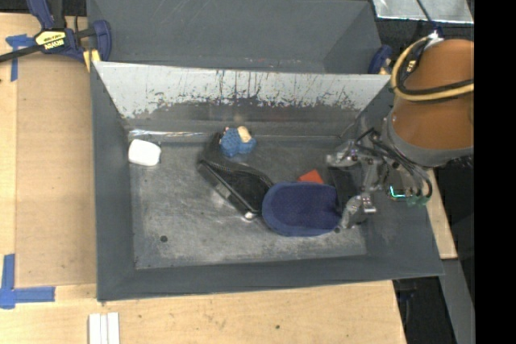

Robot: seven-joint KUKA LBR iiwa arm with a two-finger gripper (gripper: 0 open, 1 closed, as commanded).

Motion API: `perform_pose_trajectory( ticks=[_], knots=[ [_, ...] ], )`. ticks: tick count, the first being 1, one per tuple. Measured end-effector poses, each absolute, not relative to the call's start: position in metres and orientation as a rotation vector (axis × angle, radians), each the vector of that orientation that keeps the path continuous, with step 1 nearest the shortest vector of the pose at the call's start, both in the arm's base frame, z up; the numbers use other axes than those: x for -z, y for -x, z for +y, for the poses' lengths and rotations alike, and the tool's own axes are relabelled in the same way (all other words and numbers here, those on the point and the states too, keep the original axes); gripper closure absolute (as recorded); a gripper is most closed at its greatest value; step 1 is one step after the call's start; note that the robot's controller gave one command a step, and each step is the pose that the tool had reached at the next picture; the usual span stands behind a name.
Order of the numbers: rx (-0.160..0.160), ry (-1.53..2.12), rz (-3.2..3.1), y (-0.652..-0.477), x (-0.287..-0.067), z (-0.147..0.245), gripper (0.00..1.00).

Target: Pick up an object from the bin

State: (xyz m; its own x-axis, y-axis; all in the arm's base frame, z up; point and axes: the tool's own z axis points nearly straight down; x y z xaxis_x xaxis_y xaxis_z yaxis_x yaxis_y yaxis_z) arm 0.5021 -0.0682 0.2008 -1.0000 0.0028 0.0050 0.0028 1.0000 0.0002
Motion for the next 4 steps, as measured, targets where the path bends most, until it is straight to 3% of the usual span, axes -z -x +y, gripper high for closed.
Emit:
perform_pose_trajectory(
  ticks=[1, 2, 3, 4],
  knots=[
    [-0.007, -0.046, -3.139, -0.565, -0.085, -0.033, 0.0],
    [-0.006, 0.199, -3.137, -0.571, -0.101, -0.02, 0.0],
    [0.001, 0.312, -3.126, -0.571, -0.101, -0.029, 0.0],
    [0.004, 0.558, -3.077, -0.582, -0.078, -0.038, 0.0]
  ],
)
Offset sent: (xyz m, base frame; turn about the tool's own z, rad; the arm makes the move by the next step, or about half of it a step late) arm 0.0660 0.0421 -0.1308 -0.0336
